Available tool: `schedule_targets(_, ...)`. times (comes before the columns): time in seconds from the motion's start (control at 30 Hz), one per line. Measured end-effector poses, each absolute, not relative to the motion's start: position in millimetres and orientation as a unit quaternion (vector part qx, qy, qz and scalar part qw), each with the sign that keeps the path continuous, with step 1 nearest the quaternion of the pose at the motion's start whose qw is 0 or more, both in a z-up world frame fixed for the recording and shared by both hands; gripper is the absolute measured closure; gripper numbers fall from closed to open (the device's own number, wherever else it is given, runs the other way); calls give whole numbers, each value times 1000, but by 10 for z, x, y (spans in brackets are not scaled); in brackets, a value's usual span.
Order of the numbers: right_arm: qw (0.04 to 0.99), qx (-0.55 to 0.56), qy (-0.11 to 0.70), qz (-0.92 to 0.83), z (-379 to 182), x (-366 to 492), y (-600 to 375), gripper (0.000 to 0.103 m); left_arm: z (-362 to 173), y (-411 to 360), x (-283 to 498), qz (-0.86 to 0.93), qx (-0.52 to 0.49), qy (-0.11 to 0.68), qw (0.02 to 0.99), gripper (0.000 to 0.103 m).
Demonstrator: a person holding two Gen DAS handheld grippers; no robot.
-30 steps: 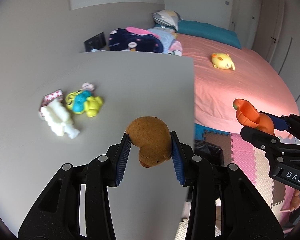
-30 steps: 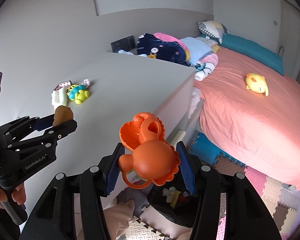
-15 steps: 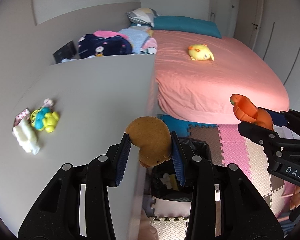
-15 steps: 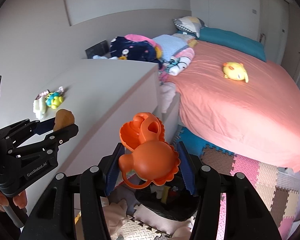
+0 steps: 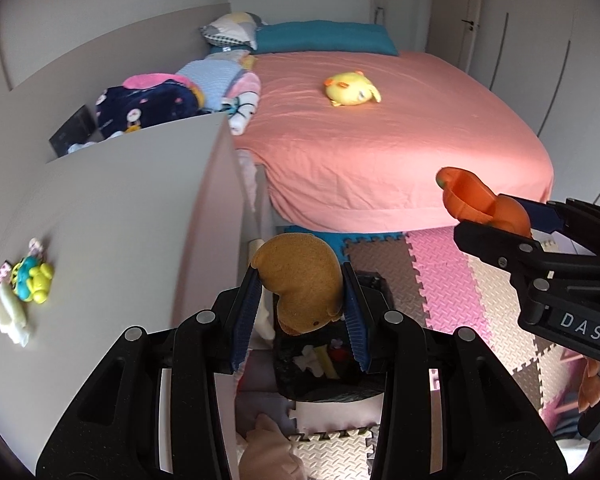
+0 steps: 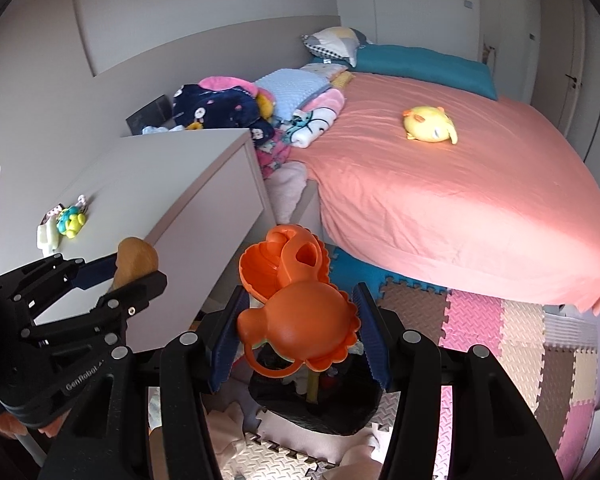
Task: Collect trash
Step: 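Open both grippers to drop the brown plush and orange toy into the bin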
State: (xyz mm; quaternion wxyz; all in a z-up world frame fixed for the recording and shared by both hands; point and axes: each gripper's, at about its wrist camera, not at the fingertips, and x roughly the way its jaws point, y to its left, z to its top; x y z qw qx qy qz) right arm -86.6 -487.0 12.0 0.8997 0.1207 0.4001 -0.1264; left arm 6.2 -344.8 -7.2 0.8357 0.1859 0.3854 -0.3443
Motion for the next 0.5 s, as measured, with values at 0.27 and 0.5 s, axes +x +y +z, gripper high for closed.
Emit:
schedule_targets(0.27, 893, 131, 410, -132, 73, -844, -4992, 46, -185, -3628, 34, -359, 205, 398, 819, 61)
schedule_targets(0.5, 894, 141, 396, -154, 132, -872, -5078, 19, -166, -3568, 48, -340, 225, 387, 827, 8)
